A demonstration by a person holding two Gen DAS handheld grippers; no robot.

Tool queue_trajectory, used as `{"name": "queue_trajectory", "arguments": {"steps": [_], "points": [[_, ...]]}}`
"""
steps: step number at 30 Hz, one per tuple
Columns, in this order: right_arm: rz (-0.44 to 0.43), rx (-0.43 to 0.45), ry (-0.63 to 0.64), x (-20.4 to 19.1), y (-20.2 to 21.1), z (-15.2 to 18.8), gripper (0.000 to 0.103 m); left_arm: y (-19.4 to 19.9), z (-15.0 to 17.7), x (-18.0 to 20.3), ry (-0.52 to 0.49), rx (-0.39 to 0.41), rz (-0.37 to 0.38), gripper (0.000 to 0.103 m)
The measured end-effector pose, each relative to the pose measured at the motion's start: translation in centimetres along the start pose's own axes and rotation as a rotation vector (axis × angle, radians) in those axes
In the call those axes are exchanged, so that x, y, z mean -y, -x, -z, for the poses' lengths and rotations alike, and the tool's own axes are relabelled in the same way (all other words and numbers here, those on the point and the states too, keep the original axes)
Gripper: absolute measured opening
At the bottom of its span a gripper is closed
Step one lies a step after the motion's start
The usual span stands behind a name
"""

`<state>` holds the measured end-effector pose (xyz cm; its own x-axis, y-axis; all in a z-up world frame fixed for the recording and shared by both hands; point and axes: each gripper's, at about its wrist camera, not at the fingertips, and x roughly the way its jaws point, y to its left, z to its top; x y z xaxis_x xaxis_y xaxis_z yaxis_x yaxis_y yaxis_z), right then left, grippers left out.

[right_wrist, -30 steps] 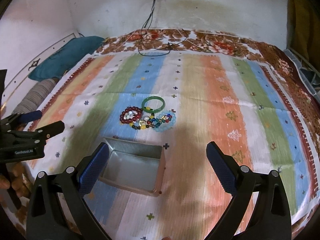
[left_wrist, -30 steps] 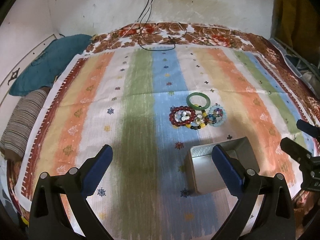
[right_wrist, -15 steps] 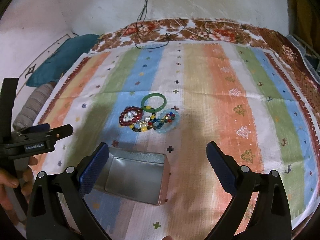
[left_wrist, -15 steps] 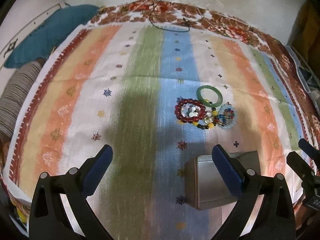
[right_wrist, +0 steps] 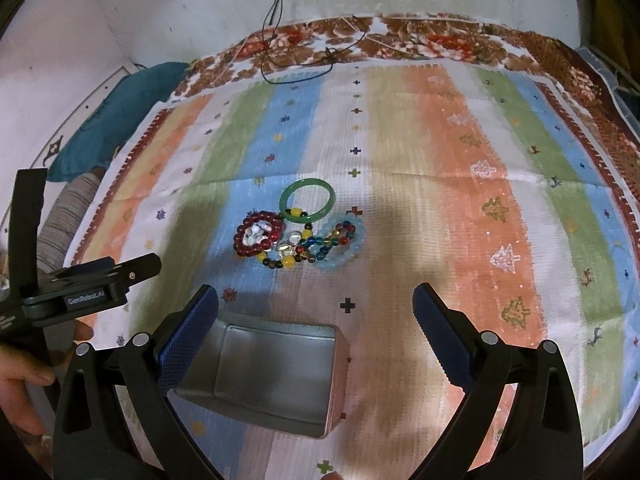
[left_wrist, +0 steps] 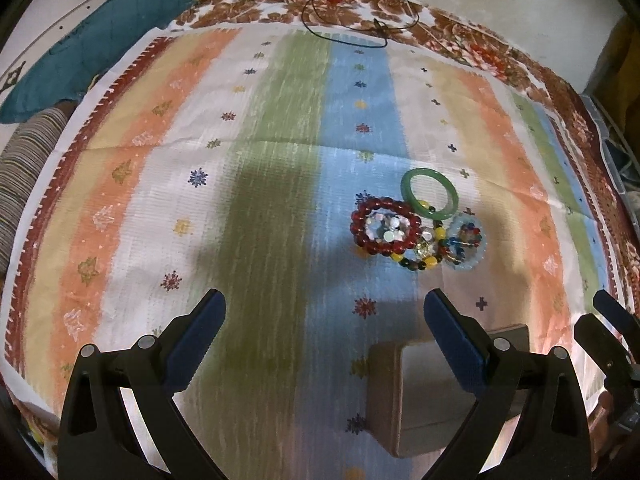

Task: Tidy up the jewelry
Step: 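Move both open grippers past the silver tin toward the bracelet pile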

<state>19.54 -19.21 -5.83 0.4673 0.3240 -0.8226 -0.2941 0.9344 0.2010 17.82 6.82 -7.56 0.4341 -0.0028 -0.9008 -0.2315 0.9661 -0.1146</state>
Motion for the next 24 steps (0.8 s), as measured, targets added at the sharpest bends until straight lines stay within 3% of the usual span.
{"name": "queue_trajectory", "arguments": {"steps": [24], "points": [[-0.002,-0.082,-0.002,0.1,-5.1,-1.9,0.098,-5.1,-2.2,0.3,-0.023,-0.02,-0.046,0.097]]}}
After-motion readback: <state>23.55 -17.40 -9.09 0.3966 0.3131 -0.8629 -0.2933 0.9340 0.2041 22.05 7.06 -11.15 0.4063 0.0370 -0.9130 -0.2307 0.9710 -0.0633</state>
